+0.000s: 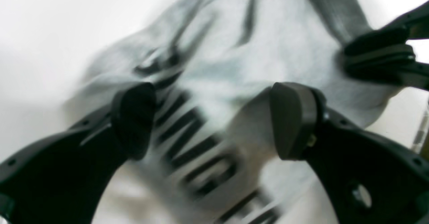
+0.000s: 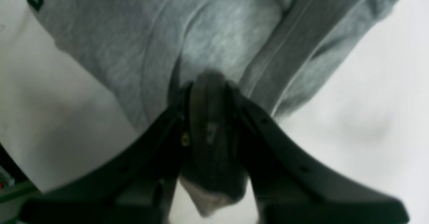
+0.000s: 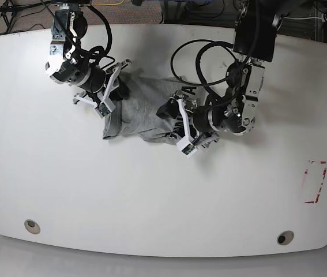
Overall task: Fold the T-shirt properly
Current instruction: 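Grasp the bundle sides with both grippers and rotate it upright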
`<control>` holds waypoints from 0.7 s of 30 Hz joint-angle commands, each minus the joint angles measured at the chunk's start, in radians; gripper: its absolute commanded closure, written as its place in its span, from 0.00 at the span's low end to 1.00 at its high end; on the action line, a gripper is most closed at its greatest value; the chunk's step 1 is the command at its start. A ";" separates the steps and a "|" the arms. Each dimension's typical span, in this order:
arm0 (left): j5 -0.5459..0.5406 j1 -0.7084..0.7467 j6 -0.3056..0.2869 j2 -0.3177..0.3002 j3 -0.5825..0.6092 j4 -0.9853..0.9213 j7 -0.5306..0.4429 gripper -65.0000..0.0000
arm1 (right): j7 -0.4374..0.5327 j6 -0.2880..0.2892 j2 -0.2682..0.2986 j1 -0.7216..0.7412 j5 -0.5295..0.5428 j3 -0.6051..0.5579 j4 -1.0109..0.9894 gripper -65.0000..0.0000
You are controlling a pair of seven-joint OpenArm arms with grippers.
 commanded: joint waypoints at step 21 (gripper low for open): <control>-0.016 0.073 0.003 -0.031 -0.016 -0.056 -0.015 0.23 | 0.219 0.002 0.131 0.184 0.004 -0.056 -0.360 0.86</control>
